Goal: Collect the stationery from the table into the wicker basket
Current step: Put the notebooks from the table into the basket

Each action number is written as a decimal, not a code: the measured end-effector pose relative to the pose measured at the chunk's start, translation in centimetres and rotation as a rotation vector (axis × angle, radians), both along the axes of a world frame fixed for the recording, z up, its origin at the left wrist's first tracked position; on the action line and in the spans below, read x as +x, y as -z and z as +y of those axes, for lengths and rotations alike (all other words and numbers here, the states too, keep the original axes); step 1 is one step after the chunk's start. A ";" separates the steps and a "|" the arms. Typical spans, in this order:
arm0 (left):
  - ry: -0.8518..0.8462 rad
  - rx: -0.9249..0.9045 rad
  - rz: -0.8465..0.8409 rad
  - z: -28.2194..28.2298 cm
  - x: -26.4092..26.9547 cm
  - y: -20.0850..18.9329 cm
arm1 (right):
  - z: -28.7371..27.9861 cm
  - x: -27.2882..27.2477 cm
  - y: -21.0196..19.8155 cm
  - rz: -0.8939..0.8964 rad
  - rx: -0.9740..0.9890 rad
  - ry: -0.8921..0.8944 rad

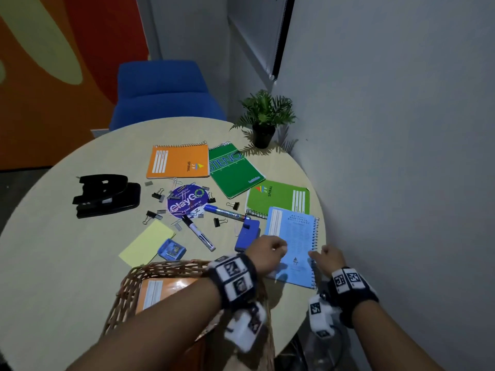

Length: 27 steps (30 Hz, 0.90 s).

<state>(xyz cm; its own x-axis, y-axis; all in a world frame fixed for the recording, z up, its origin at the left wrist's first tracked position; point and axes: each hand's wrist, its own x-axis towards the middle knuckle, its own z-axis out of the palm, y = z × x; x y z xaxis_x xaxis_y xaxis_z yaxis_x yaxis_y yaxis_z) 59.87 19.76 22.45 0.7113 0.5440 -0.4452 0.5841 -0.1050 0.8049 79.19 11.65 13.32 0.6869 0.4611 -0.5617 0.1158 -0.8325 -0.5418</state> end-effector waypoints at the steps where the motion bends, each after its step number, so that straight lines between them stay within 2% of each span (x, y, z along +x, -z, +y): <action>1: -0.069 -0.057 0.021 0.9 2.5 1.0 | 0.2 0.0 0.7 0.022 -0.016 0.020; 4: -0.180 -0.058 0.141 3.4 6.8 4.4 | 0.4 -0.7 0.4 0.051 0.004 0.085; 9: -0.178 -0.064 0.341 4.4 8.6 8.0 | 0.4 0.2 2.5 0.157 0.075 0.198; 12: -0.233 -0.125 0.354 4.3 8.5 9.2 | 0.7 0.1 1.6 0.193 0.127 0.172; 16: -0.316 -0.108 0.302 3.9 7.4 7.3 | 0.5 -0.6 -2.5 0.113 0.279 0.073; 19: -0.402 -0.027 0.098 3.9 3.9 4.4 | 0.1 -2.2 -6.0 0.117 0.454 -0.022; 22: -0.479 0.049 -0.069 3.8 -1.9 1.5 | -0.7 -5.5 -8.6 0.129 0.574 -0.206; 24: -0.491 0.126 -0.121 3.2 -6.5 -0.8 | -1.5 -8.3 -9.8 0.178 0.623 -0.400; 27: -0.514 0.265 -0.068 1.6 -14.0 -1.7 | -1.9 -12.8 -9.7 0.235 0.485 -0.680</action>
